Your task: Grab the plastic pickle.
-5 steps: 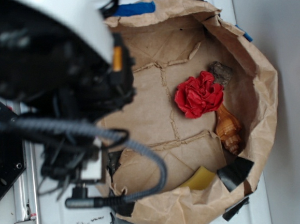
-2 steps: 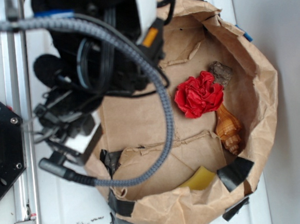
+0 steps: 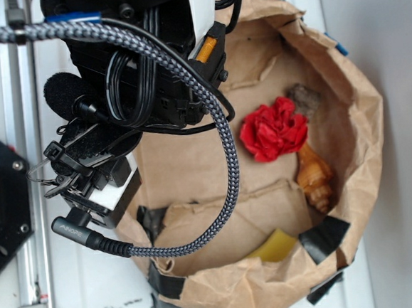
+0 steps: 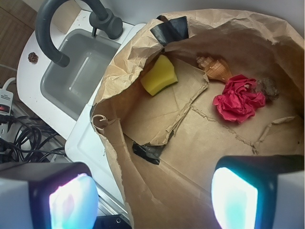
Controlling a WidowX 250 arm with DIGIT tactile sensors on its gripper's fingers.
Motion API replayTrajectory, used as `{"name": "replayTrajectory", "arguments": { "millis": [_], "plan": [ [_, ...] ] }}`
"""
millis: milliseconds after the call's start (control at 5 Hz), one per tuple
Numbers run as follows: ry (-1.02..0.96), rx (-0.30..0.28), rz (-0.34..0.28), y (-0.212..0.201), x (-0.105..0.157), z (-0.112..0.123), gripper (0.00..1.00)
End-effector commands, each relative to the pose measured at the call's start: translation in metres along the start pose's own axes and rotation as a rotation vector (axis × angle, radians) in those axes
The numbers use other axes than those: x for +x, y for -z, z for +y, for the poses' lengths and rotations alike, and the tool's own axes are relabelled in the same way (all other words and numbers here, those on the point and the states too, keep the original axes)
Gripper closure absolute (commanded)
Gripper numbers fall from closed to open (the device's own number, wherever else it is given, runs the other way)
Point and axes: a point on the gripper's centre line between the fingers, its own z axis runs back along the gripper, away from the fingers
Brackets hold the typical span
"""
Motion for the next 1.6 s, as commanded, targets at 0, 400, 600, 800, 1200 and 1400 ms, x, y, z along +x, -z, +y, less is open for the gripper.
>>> {"name": "replayTrajectory", "arguments": {
  "millis": [0,400,600,800,1200,1400],
  "plan": [
    [0.117,0.142,0.028,0.057,0.015,0.051,0.00],
    [0.237,0.147,0.095,0.107,-0.012,0.065,0.00],
    [0.282,0.181,0.128,0.113,-0.033,0.064,0.00],
    [0.240,0.254,0.166,0.114,-0.044,0.079,0.00],
    [0.204,0.268,0.215,0.124,-0.048,0.098,0.00],
    [0.204,0.268,0.215,0.124,-0.048,0.098,0.00]
  ]
}}
